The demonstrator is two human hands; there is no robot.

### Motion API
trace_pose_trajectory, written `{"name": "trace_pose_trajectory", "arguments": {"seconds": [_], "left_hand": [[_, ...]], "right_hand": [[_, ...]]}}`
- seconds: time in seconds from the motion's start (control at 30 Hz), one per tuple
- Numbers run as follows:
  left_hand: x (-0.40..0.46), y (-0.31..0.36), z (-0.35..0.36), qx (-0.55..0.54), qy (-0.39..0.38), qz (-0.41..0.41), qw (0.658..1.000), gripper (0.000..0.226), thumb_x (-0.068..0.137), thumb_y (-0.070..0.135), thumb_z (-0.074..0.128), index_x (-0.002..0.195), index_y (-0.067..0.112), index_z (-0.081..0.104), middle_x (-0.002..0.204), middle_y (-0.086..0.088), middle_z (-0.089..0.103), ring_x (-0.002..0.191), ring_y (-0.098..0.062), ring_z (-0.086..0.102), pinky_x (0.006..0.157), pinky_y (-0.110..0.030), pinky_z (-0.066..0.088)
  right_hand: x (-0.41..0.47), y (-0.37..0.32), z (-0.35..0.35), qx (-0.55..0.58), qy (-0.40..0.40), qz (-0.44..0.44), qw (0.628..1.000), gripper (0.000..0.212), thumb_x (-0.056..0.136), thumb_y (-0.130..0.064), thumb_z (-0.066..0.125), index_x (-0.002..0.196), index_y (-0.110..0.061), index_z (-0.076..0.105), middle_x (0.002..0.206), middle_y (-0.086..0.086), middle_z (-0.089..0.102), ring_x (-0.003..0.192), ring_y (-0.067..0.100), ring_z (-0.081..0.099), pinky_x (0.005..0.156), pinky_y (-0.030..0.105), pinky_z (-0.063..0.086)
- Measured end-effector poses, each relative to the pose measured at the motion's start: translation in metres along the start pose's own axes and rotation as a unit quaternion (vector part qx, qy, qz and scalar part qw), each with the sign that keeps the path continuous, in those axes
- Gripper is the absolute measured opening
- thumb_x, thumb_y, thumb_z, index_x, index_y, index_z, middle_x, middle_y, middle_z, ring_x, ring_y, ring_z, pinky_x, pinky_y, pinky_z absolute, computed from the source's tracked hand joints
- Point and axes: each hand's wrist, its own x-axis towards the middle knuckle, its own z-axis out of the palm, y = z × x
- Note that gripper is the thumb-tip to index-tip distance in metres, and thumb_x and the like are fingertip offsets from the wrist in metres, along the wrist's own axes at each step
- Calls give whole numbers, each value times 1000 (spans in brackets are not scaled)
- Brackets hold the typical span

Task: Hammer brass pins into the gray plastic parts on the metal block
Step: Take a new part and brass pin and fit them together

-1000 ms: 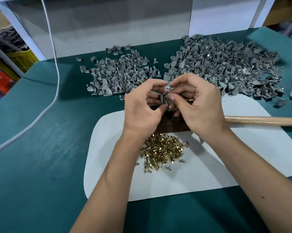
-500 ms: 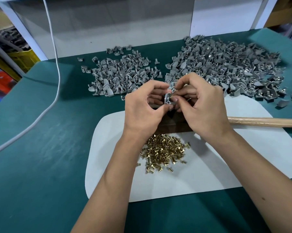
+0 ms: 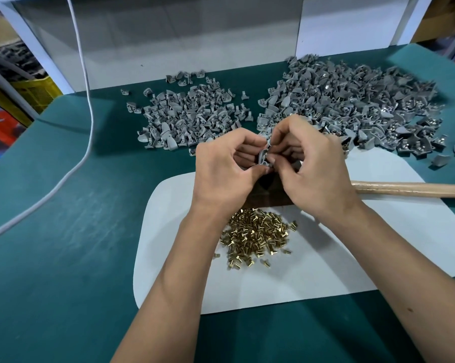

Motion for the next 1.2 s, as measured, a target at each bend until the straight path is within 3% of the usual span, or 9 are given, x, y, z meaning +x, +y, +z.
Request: {"name": "trace_pose_trajectory", "arguments": {"seconds": [0.27,0.53,0.67,0.8,1.03,1.2], "left_hand": [[-2,-1,1,-1,14,7,1000,34,66,-3,91,95,5,77,82,-2,74,72,-10,69,69,-23,58],[4,-3,1,-72,-2,-57,996,43,66,-3,92,99,15,71,89,2,75,82,-11,73,77,-26,61],[2,-9,1,-88,9,-62,994,45,66,3,95,102,14,69,94,-2,77,87,-17,74,81,-32,62],[-4,-14,0,-99,10,-55,994,42,69,7,94,103,14,69,95,-3,76,88,-19,74,83,-29,60],[-5,-17,-5,-108,8,-18,994,34,75,1,88,106,5,75,96,-3,78,89,-17,77,85,-27,60],[-8,-18,-3,-110,11,-16,994,29,77,-4,85,104,0,76,95,-9,78,90,-19,77,87,-30,60]], "right_hand": [[-2,-3,2,-39,-4,-44,998,26,81,10,68,91,-11,58,78,-4,61,72,10,61,65,21,51],[1,8,-3,-15,-15,-13,1000,15,88,-1,71,99,-11,68,89,-4,71,85,6,69,78,32,59],[3,13,-5,-31,-16,-24,999,13,88,-5,74,99,-12,76,91,-5,75,87,2,69,82,22,56],[3,14,-3,-52,-11,-51,997,9,88,-8,75,96,-12,78,91,-6,73,85,1,64,82,13,48],[3,16,-1,-67,-24,-40,997,7,91,-6,70,96,-10,73,91,-3,68,85,3,57,82,6,39],[3,15,-1,-60,-47,-37,996,6,92,-5,67,97,-8,70,94,0,67,86,7,57,82,9,40]]}}
